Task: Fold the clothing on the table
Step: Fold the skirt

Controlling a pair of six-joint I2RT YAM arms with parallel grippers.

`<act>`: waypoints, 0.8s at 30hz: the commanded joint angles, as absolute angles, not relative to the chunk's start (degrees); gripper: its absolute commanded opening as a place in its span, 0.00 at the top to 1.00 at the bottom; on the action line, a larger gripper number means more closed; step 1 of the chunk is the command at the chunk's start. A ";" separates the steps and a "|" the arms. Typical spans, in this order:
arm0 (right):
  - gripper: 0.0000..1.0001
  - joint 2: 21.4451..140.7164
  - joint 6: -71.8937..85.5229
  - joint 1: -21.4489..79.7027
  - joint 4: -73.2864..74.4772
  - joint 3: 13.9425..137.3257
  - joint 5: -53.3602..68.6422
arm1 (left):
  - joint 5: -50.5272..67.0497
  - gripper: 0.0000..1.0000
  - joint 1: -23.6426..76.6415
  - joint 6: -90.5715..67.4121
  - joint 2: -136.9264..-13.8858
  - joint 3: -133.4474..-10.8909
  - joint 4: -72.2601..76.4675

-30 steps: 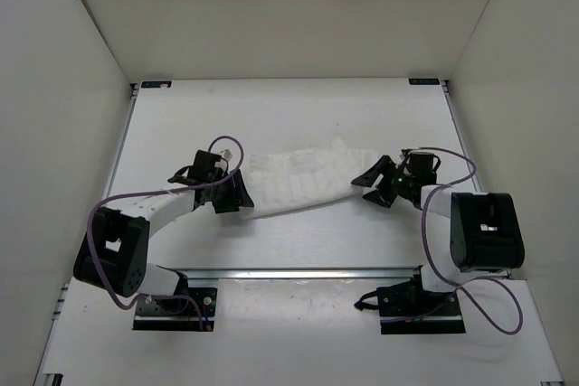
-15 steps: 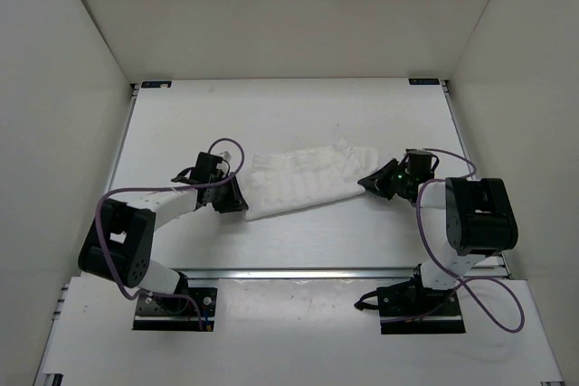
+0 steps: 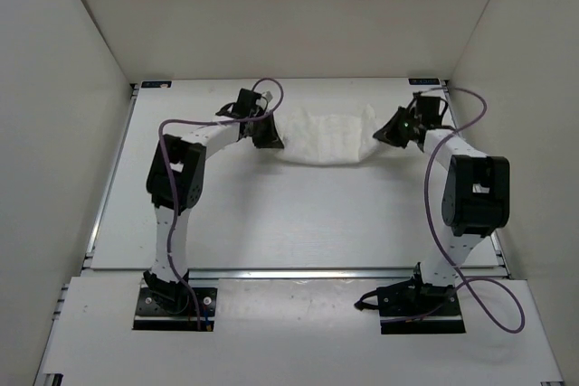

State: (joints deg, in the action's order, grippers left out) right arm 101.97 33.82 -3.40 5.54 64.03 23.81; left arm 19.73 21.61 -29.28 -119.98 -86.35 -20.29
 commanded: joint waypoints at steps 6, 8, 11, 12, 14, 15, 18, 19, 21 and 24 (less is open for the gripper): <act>0.99 107.21 16.89 7.29 22.05 85.07 12.31 | 25.75 1.00 24.17 -29.09 -132.62 -105.72 -29.61; 1.00 108.97 13.99 12.02 23.37 90.15 11.43 | 26.45 1.00 23.82 -29.36 -133.94 -107.05 -29.53; 1.00 115.11 8.72 17.47 27.14 99.01 11.86 | 27.24 1.00 23.56 -29.62 -133.51 -105.39 -28.57; 1.00 118.70 7.22 19.06 29.94 103.58 13.26 | 27.16 1.00 23.64 -29.45 -133.42 -103.90 -27.52; 1.00 127.04 6.24 21.52 35.73 111.57 14.15 | 27.33 1.00 23.47 -29.97 -132.54 -101.97 -26.20; 1.00 129.18 6.59 23.19 40.12 117.54 13.72 | 27.86 1.00 23.38 -29.80 -132.02 -101.08 -25.76; 1.00 136.91 8.78 26.18 47.88 126.89 12.75 | 27.69 1.00 22.77 -30.24 -131.23 -98.97 -24.96; 1.00 138.24 9.83 26.54 48.60 127.61 13.35 | 27.86 1.00 22.76 -30.32 -131.13 -98.79 -24.44; 1.00 138.95 11.07 28.29 47.91 126.40 13.97 | 28.12 1.00 22.33 -30.15 -130.70 -97.91 -24.35; 1.00 138.25 12.13 29.09 47.28 123.84 13.27 | 28.56 1.00 21.71 -29.97 -129.73 -96.69 -23.74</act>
